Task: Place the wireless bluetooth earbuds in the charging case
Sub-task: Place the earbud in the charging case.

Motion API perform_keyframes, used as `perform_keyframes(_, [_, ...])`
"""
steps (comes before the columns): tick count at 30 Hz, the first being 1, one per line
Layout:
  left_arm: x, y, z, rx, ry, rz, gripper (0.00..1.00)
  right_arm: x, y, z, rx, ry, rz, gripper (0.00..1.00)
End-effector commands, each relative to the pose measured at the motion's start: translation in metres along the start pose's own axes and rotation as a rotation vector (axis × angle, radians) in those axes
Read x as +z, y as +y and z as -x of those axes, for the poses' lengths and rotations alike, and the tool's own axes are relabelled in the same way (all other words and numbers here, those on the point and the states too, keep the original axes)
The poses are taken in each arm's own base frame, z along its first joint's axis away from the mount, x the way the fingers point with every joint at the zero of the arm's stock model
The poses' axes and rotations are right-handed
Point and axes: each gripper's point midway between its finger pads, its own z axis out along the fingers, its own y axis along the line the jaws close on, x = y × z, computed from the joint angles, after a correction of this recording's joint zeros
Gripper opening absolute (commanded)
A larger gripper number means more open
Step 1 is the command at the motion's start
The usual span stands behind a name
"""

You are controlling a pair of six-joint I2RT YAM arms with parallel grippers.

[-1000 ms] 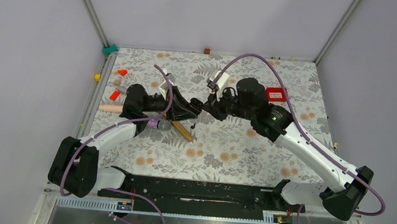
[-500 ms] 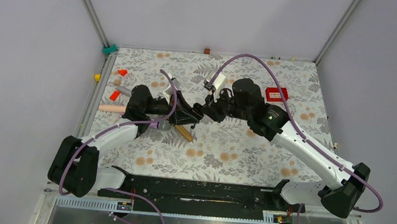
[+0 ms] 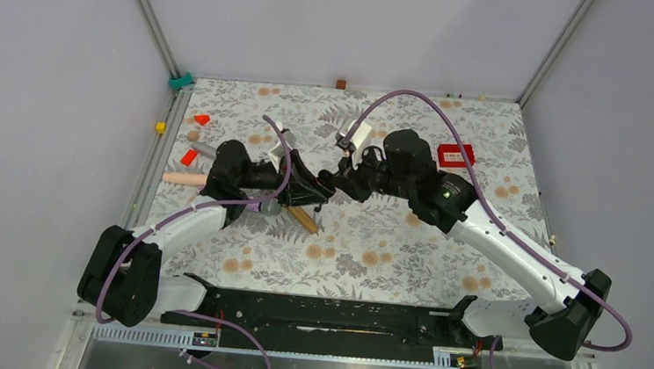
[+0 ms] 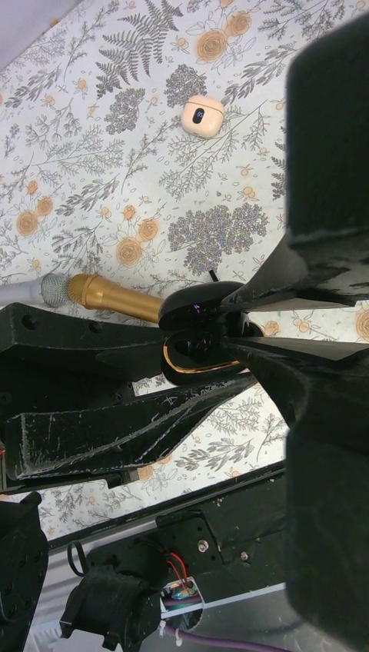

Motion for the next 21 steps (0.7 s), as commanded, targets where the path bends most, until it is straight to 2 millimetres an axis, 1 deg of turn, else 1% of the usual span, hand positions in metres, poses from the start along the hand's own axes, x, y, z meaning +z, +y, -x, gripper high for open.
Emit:
perform_keyframes(1, [0.0,-0.018,0.03,0.154,-0.053,-0.052,0.0,-0.007,-0.003,0.009,-0.014,-0.025,-0.035,0.19])
perform_keyframes(5, [-0.002,-0.022,0.035,0.16,-0.073,-0.065,0.0,-0.009,0.0,0.01,-0.006,-0.031,-0.021,0.19])
perform_keyframes(9, [-0.005,-0.027,0.039,0.173,-0.086,-0.077,0.0,-0.008,-0.002,0.009,-0.005,-0.029,-0.027,0.19])
perform_keyframes(18, [-0.007,-0.034,0.037,0.193,-0.076,-0.102,0.0,-0.005,-0.004,0.007,-0.002,-0.019,-0.036,0.28])
perform_keyframes(21, [-0.007,-0.037,0.037,0.205,-0.075,-0.111,0.0,-0.005,-0.008,0.007,-0.006,-0.016,-0.057,0.29])
